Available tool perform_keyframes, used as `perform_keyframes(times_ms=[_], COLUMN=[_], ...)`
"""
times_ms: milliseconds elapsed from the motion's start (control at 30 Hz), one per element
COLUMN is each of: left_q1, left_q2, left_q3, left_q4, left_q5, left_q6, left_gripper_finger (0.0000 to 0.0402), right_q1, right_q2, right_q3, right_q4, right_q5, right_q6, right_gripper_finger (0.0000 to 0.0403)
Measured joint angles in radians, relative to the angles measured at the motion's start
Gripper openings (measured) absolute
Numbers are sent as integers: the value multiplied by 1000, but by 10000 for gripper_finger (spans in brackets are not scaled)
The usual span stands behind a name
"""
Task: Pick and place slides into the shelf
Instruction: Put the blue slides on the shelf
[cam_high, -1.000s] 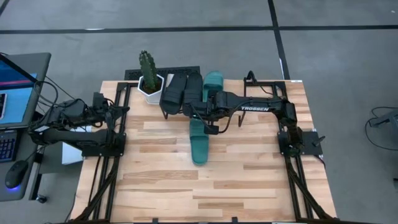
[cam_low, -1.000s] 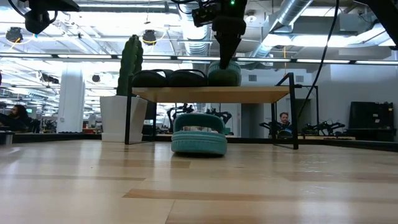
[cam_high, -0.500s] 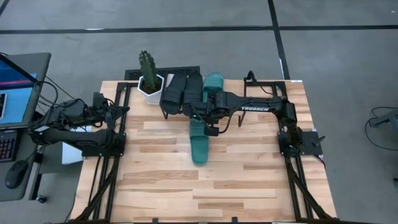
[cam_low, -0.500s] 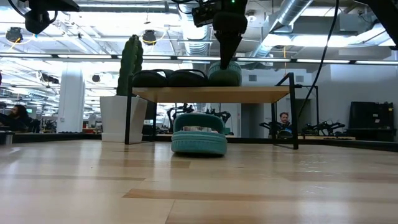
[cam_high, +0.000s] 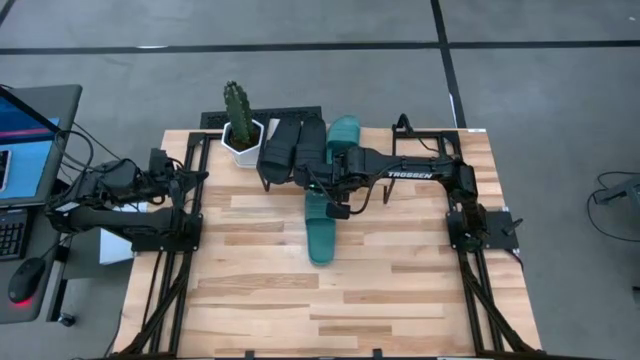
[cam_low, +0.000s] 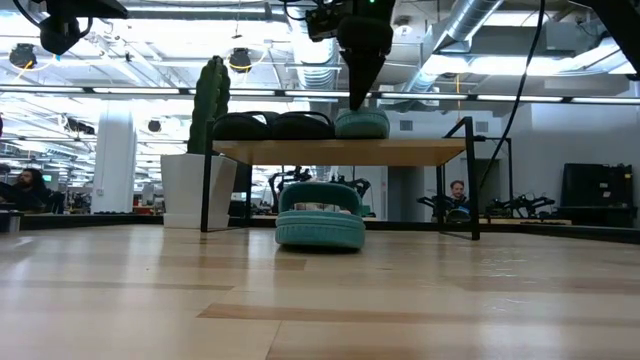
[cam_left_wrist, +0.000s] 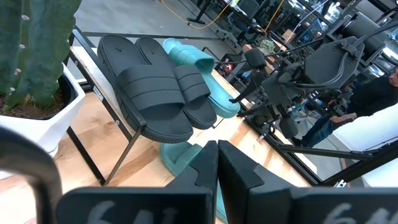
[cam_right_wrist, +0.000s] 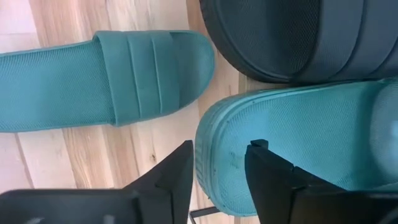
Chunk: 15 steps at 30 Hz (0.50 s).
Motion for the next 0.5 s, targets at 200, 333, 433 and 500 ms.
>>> perform_keyframes(times_ms=[200,333,433,500], left_q1=[0,0,0,0], left_q2=[0,0,0,0], left_q3=[0,0,0,0], left_q4=[0,0,0,0], left_q5=[0,0,0,0], left_q6=[0,0,0,0], left_gripper_finger=[0,0,0,0], right_q1=[31,80,127,161], right_q2=[0,0,0,-3], right_q3=[0,0,0,-21], right_q4=[0,1,18,68], right_q5=[1,1,1,-10], right_q6=[-3,-9,-9,-9], right_gripper_finger=[152,161,162,159])
